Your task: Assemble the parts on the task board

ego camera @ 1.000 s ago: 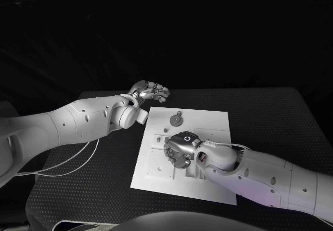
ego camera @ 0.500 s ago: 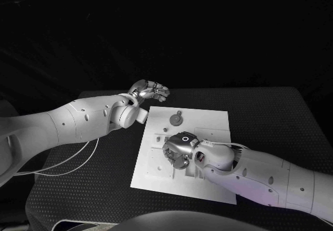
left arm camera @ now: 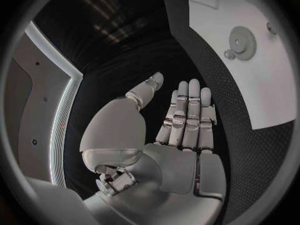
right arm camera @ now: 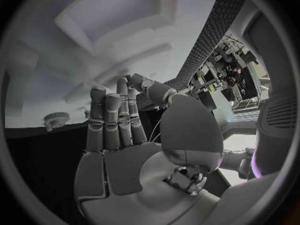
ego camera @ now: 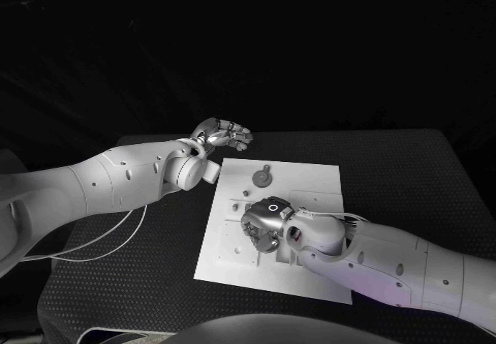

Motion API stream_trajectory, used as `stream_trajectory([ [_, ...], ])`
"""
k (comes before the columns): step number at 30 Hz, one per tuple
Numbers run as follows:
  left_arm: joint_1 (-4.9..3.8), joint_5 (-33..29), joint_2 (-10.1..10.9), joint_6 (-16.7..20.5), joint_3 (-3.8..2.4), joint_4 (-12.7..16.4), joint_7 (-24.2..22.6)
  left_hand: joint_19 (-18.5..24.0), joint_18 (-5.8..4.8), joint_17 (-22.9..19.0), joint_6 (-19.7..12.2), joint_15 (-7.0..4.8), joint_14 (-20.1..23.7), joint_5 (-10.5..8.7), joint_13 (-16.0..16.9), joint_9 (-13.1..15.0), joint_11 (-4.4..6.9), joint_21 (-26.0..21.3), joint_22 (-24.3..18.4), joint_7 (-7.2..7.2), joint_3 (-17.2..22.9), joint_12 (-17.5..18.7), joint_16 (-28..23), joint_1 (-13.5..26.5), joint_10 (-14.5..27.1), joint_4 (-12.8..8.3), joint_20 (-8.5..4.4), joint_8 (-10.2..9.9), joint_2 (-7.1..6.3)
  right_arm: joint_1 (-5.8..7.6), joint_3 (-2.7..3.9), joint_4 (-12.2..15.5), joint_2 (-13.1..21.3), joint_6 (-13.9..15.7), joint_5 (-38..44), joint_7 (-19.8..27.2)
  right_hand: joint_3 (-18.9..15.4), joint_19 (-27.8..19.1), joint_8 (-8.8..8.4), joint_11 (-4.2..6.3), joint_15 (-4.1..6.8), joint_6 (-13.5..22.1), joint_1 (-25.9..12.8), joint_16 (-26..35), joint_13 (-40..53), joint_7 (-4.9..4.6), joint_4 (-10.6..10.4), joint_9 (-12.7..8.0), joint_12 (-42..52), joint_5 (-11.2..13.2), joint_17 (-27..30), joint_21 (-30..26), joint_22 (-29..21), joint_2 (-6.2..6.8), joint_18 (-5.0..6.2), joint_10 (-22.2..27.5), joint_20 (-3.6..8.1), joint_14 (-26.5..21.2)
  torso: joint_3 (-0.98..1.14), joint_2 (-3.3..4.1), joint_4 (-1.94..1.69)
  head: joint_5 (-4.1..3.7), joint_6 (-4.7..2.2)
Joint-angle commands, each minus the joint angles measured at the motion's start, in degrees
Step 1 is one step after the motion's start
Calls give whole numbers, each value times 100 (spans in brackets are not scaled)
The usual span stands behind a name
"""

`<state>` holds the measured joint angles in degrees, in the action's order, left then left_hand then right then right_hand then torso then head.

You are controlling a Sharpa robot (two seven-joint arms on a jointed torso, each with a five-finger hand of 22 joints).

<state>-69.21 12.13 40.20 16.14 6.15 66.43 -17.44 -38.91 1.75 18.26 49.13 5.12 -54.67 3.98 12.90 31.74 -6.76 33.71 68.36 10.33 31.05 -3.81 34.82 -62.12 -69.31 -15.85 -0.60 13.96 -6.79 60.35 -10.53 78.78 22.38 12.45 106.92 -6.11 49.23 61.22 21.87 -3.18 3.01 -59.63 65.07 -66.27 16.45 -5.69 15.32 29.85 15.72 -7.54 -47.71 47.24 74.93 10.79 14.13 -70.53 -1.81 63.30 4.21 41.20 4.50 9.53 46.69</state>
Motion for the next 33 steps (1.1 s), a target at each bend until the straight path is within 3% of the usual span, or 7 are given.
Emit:
stream_trajectory([
  [1, -12, -31, 1, -62, -5, 22, -11, 12, 54, 11, -49, 46, 8, -4, -10, -10, 2, -32, 10, -1, -29, -15, -26, 29, 58, 6, 43, -20, 39, -17, -19, -37, 28, -162, -58, -1, -121, -96, -111, -60, -62, 158, -74, 69, -33, -78, 23, -34, -101, -185, 28, 24, 119, 11, 87, 154, -14, -55, 0, -4, 5, 7, 10],
  [13, -14, -31, 18, -63, -5, 17, 5, 19, 53, 31, -87, 52, 16, -10, -16, -16, -5, -47, 19, 13, -31, -12, -52, 34, 75, 10, 48, -33, 28, -16, -19, -60, 47, 290, -248, 22, -413, -404, -553, -325, -319, 916, -114, 108, -108, -397, -16, -231, -411, -61, 44, -72, 113, 439, 86, 797, -156, -387, 7, -3, 2, -2, 4],
  [14, -14, -31, 19, -63, -5, 14, 6, 20, 53, 34, -92, 52, 17, -10, -16, -17, -5, -48, 20, 15, -32, -12, -54, 35, 77, 11, 48, -34, 28, -15, -19, -60, 56, 323, -255, 16, -433, -473, -625, -362, -353, 1058, -94, 117, -112, -377, -18, -277, -439, -47, 45, -95, 116, 488, 80, 877, -185, -475, 7, -3, 2, -2, 4],
  [16, -14, -31, 20, -65, -5, 9, 8, 22, 53, 39, -102, 55, 21, -11, -18, -19, -7, -51, 22, 19, -34, -11, -62, 38, 82, 13, 50, -38, 24, -14, -19, -57, 70, 353, -281, 19, -485, -525, -665, -411, -398, 1182, -64, 70, -131, -175, -38, -311, -448, -51, 24, -82, 131, 511, 85, 1019, -217, -545, 6, -4, 3, -3, 0],
  [18, -14, -31, 26, -70, -5, 10, 9, 24, 53, 43, -111, 57, 27, -11, -20, -20, -10, -55, 25, 23, -34, -10, -71, 37, 88, 12, 51, -41, 20, -11, -18, -48, 100, 413, -281, 12, -552, -582, -675, -445, -436, 1266, -34, 6, -143, -257, -63, -337, -384, -15, 10, -54, 133, 546, 87, 1157, -244, -622, 4, -6, 4, -9, -5],
  [25, -13, -31, 39, -83, -5, 11, 8, 26, 53, 49, -119, 59, 31, -13, -22, -21, -12, -59, 28, 26, -34, -9, -78, 37, 93, 13, 53, -42, 18, 82, -14, 79, 287, 644, -493, 100, -579, -621, -615, -460, -447, 1235, 11, -61, -141, -268, -96, -339, -250, -18, 15, -16, 130, 563, 87, 1251, -261, -676, 6, -4, 3, -36, -32],
  [33, -13, -31, 87, -87, -4, 15, -7, 27, 54, 55, -123, 60, 32, -12, -23, -20, -13, -62, 31, 27, -31, -10, -84, 31, 96, 12, 54, -42, 22, 334, 71, 702, 933, 898, -1182, 319, -530, -546, -522, -407, -397, 1140, 84, -174, -118, -337, -163, -348, 11, -111, 48, 78, 124, 549, 87, 1229, -228, -603, 0, -7, 16, -65, -101],
])
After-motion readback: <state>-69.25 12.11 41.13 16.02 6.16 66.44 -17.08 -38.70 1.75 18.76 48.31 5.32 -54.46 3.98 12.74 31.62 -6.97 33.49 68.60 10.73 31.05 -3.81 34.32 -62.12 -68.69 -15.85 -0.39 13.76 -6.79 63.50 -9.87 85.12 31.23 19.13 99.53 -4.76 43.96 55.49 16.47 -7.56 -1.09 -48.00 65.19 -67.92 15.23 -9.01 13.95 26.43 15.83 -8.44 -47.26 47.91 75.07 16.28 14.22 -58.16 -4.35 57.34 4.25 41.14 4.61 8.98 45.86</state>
